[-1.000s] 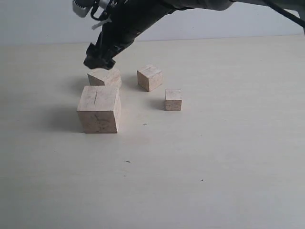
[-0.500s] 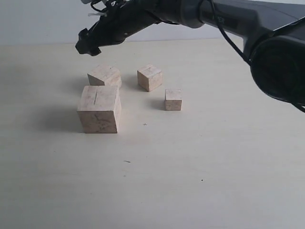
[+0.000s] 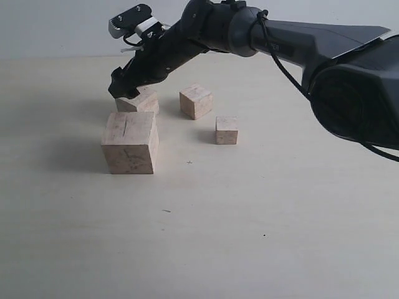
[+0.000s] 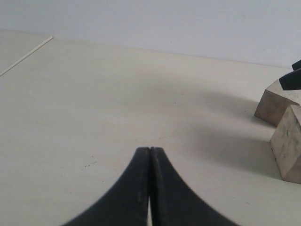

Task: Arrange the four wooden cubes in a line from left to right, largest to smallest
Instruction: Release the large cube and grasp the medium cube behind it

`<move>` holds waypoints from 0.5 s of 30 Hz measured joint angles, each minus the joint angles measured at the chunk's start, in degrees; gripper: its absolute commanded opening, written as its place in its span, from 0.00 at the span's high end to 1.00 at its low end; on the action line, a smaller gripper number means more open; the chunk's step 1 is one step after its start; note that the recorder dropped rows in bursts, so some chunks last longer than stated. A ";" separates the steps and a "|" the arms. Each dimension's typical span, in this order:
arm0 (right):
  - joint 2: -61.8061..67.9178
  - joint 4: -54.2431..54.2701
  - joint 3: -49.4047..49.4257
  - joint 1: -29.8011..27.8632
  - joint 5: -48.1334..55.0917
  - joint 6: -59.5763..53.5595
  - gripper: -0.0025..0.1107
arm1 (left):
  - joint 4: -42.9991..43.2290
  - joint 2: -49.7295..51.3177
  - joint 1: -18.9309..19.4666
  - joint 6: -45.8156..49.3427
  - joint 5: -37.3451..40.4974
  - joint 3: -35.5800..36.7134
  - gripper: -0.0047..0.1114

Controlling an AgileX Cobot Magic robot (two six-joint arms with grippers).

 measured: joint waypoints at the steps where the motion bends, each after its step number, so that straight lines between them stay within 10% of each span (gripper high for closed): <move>1: 0.00 0.00 0.00 0.00 0.00 0.00 0.22 | 0.00 0.00 0.00 0.00 0.06 0.00 0.96; 15: 1.60 -3.04 -0.02 0.00 0.10 0.21 0.22 | 0.00 0.00 0.00 0.00 0.14 0.00 0.96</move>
